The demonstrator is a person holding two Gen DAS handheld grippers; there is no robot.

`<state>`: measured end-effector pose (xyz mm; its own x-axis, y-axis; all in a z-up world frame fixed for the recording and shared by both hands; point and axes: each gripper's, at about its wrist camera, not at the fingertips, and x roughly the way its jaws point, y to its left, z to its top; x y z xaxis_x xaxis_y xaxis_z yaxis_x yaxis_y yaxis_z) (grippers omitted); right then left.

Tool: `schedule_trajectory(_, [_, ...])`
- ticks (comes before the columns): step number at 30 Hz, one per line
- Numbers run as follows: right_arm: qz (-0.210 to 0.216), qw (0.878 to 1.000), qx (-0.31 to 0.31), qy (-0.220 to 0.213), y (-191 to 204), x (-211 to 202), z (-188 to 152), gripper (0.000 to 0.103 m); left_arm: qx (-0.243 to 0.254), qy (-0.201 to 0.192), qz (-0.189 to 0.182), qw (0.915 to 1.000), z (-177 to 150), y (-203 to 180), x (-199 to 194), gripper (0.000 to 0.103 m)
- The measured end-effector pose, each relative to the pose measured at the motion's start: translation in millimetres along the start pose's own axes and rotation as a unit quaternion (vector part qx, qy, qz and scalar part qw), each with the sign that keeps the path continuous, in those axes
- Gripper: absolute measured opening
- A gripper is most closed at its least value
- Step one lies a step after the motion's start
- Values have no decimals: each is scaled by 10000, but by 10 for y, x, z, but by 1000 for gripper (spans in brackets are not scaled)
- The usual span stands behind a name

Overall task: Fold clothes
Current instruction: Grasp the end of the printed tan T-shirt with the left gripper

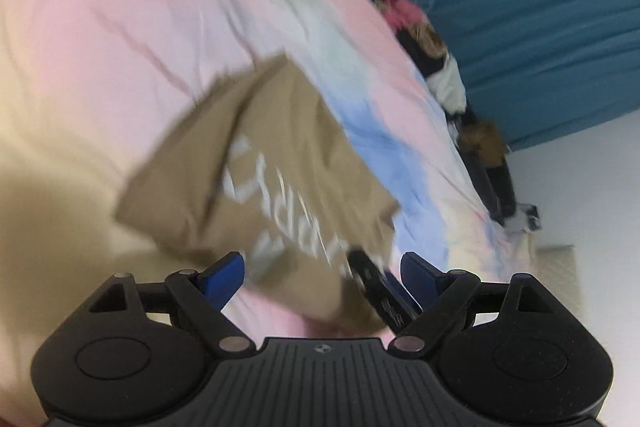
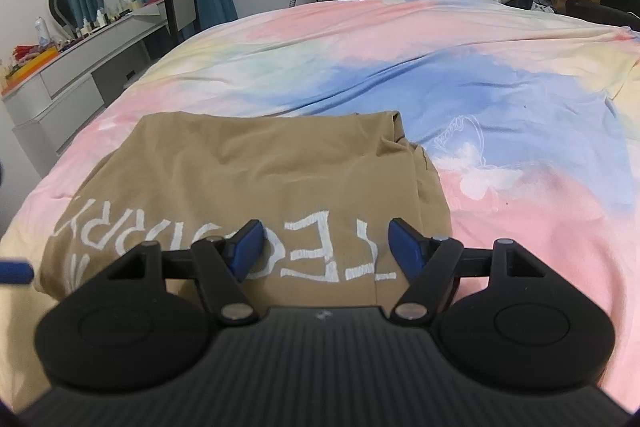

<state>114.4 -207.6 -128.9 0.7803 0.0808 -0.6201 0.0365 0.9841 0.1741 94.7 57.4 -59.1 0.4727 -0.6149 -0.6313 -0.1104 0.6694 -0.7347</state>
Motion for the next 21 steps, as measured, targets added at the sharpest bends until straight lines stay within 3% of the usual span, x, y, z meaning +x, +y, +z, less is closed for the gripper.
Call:
schedule_trajectory(4, [-18,10000,61,2,4,17,16,72,319,357,233,9986,-173,-33,279,87])
schedule_trajectory(6, [-21,10000,94,3,0,24,25,72,233,527,402,9975,-199,50,457,87])
schedule_trajectory(9, [-59,9999,142,-18,-8,38,35,72,-392,608,365,9967,-168,303,627,85])
schedule_trajectory(13, [-62,9998,208,-2,-13,58,45,72,-968,267,146,9948,-115,483,624,84])
schedule_trajectory(17, [-46,9997,255,-7,-21,53,48,72,-1466,-143,-86,9891,-64,628,587,75])
schedule_trajectory(21, [-5,9993,385,-15,-55,41,59,71,-1587,-413,-118,9864,-63,664,580,67])
